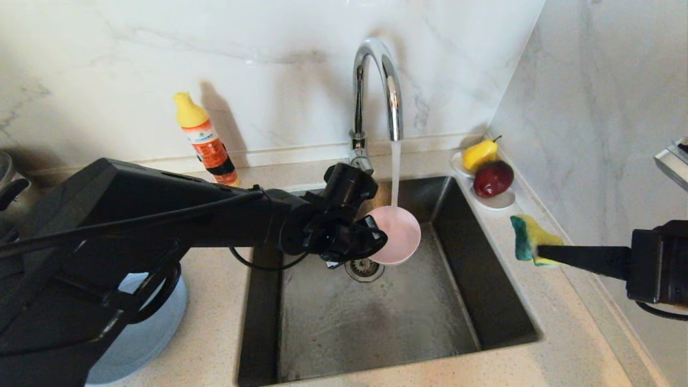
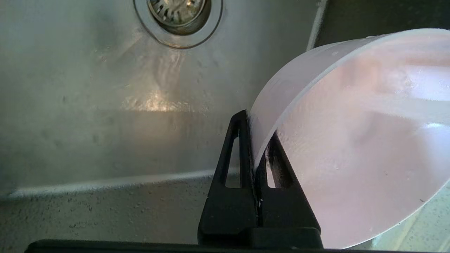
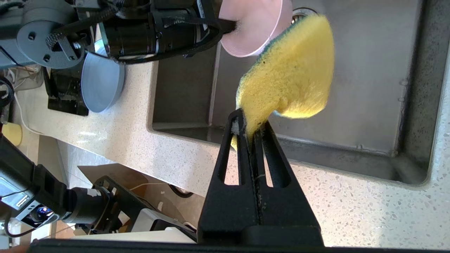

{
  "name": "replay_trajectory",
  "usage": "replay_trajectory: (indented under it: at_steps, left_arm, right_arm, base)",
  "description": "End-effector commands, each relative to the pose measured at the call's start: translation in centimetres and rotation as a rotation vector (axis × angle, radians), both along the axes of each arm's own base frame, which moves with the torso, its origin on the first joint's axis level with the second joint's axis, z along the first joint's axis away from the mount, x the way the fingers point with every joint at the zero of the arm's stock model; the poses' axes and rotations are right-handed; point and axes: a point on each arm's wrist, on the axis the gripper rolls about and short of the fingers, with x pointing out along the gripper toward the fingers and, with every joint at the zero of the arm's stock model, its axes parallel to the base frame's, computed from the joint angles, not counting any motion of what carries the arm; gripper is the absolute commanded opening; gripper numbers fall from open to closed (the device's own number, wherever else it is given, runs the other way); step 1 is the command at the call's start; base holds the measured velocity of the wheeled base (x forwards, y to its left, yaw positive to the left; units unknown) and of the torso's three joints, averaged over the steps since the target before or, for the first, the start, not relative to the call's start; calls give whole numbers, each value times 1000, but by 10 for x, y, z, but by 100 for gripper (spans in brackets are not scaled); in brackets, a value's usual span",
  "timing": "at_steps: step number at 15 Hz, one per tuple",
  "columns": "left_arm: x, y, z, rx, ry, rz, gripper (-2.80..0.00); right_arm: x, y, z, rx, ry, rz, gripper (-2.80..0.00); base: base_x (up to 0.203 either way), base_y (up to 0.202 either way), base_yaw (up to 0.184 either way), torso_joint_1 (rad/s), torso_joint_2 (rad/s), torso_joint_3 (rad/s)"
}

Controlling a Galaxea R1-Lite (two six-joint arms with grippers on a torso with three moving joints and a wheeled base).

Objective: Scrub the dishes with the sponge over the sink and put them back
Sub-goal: Rinse the bowl

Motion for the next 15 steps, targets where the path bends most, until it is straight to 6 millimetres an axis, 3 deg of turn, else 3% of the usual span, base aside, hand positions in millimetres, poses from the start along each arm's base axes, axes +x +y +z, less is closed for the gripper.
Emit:
replay_trajectory:
  at_steps: [1,8,11,15]
  left_arm:
    - [-1,1,-1,-4,7,9,-280]
    - [-4,5,1,14,16,17,-280]
    - [-16,20,6,72,26,23,-280]
    - [-25,51,16,184,-92,105,-280]
  right_arm:
    - [0,0,-3,-1,9,-1,-280]
    - [-1,-1,-5,-1,13,-4,-280]
    - [-4,-3,-10,-5,24,-5,-280]
    - [-6,-3,-22,-6,66,32,-280]
  base:
    - [0,0,0,0,0,0]
    - [0,0,0,0,0,0]
    - [0,0,0,0,0,0]
    - [0,0,0,0,0,0]
